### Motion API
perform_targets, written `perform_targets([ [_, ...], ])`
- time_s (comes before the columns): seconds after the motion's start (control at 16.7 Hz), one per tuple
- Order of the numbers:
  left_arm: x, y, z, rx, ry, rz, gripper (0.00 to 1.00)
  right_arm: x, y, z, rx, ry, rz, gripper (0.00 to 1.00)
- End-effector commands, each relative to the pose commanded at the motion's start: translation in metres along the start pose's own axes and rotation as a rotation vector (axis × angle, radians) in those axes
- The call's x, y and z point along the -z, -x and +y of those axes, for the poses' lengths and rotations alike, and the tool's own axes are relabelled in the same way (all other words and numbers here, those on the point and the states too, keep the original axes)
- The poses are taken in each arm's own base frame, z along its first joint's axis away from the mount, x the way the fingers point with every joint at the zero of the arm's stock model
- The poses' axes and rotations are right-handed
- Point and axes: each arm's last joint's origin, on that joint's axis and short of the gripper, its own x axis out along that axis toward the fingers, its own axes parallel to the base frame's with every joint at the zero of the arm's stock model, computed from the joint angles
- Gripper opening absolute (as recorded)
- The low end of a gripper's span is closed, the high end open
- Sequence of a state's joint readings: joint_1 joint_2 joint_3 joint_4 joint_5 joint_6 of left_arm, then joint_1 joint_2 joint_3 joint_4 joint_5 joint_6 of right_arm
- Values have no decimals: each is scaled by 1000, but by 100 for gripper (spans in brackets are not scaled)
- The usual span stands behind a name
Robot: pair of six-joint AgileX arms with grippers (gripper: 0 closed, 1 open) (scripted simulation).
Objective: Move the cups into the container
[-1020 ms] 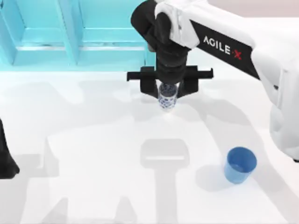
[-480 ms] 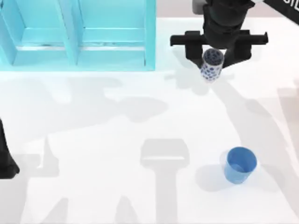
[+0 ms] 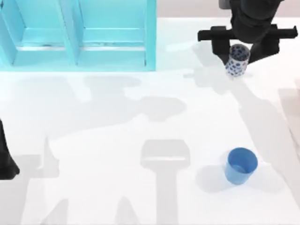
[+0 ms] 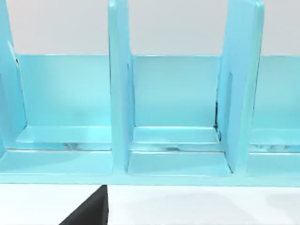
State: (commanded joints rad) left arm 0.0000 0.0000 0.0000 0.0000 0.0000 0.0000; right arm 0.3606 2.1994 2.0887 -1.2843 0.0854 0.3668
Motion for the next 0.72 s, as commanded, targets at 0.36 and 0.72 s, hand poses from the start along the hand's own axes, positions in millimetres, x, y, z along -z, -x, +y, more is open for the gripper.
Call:
perform_targets([
  [0.36,0,0,0,0,0,0,100,33,31,-170,8,-11,57,0],
  [0.72,0,0,0,0,0,0,100,153,63,-289,-6,-9,48,0],
])
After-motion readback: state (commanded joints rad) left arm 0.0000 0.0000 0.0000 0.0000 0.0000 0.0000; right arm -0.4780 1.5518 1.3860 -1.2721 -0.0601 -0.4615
